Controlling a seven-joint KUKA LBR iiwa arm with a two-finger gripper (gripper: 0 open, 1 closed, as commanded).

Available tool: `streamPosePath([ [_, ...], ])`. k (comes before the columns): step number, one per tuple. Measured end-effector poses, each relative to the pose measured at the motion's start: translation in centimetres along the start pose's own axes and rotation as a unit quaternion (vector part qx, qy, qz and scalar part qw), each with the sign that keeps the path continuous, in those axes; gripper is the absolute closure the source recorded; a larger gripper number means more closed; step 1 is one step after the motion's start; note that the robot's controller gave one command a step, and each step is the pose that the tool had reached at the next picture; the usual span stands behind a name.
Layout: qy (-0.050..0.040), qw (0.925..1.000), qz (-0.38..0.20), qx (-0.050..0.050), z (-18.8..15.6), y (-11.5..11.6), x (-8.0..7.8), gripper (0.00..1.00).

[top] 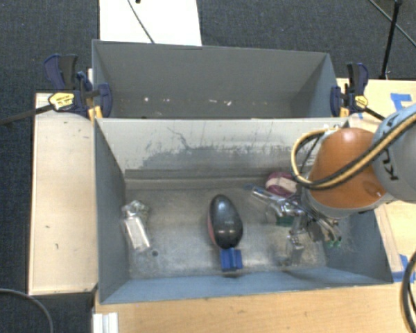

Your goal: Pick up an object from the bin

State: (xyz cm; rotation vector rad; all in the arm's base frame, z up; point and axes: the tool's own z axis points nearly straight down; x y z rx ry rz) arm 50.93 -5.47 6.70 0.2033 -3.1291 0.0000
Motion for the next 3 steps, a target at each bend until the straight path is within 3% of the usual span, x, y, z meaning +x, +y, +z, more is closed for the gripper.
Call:
streamPosePath([
  [1, 0.0007, 0.9914, 0.131, -0.005, -1.3, -4.8, -1.0, 0.00],
  [2, -0.0083, 0.9949, 0.101, -0.002, -5.1, 3.0, -7.1, 0.00],
  [3, -0.0027, 0.9951, 0.099, 0.000, -1.4, -1.8, -3.8, 0.00],
])
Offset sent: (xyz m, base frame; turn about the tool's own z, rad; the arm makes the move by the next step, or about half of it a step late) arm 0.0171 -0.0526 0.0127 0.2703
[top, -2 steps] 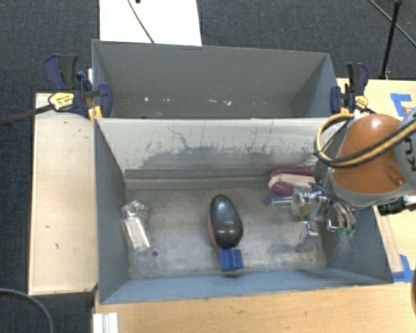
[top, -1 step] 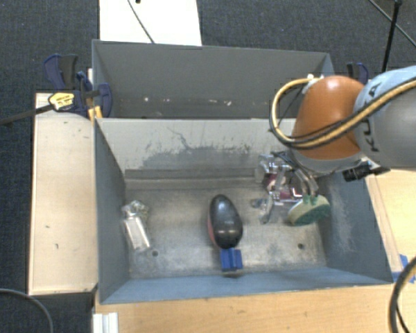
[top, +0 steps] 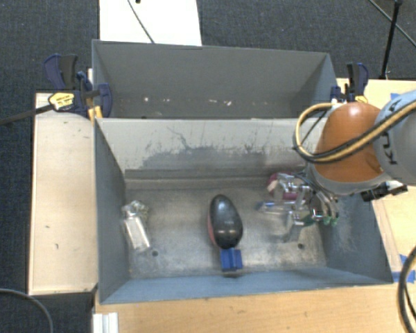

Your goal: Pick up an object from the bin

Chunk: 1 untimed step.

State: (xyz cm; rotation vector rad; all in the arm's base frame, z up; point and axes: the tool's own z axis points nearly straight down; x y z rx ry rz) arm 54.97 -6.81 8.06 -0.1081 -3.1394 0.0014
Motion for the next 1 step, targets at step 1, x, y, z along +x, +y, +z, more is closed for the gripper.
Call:
streamPosePath([
  [1, -0.0018, 1.0000, -0.001, -0.001, -0.18, 0.31, -0.14, 1.00],
])
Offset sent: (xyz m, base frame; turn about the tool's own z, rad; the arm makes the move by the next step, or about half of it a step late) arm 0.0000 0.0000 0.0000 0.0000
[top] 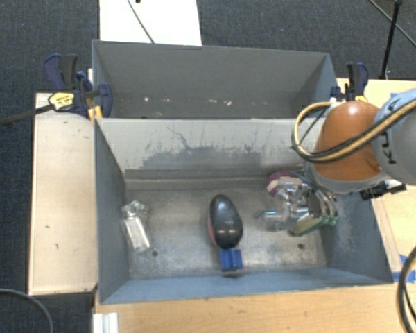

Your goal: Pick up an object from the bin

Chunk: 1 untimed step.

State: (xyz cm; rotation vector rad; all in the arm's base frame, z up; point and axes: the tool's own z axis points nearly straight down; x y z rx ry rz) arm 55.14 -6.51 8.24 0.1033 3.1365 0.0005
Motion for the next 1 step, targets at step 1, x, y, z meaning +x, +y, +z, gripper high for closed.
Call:
streamPosePath([
  [1, -0.0026, 0.9697, -0.244, 0.001, -11.26, 1.23, 0.42, 1.00],
])
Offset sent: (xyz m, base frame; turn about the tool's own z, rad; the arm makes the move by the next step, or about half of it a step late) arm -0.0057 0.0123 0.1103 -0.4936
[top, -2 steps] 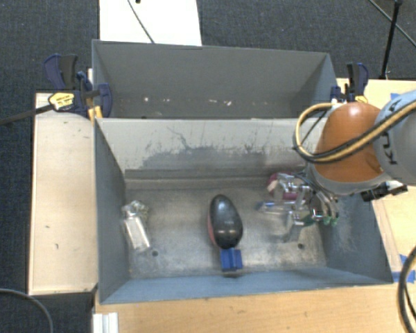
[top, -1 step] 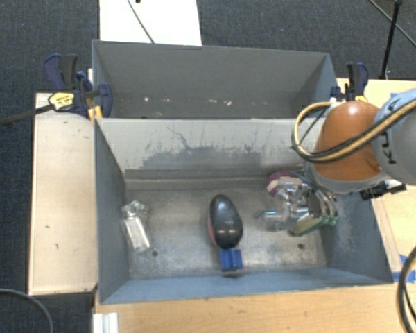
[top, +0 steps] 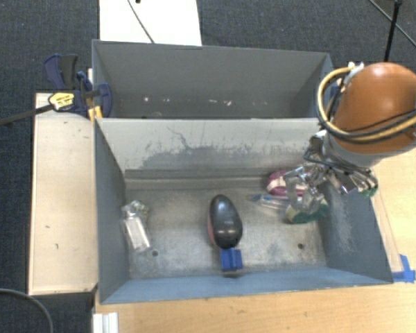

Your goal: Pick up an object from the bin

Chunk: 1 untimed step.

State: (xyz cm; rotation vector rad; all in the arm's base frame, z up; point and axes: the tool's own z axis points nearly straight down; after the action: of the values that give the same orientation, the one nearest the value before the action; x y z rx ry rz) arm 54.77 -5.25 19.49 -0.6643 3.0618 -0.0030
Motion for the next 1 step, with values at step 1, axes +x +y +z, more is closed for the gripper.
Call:
streamPosePath([
  [1, 0.0017, 1.0000, 0.002, -0.001, 0.17, 0.03, 0.10, 0.00],
])
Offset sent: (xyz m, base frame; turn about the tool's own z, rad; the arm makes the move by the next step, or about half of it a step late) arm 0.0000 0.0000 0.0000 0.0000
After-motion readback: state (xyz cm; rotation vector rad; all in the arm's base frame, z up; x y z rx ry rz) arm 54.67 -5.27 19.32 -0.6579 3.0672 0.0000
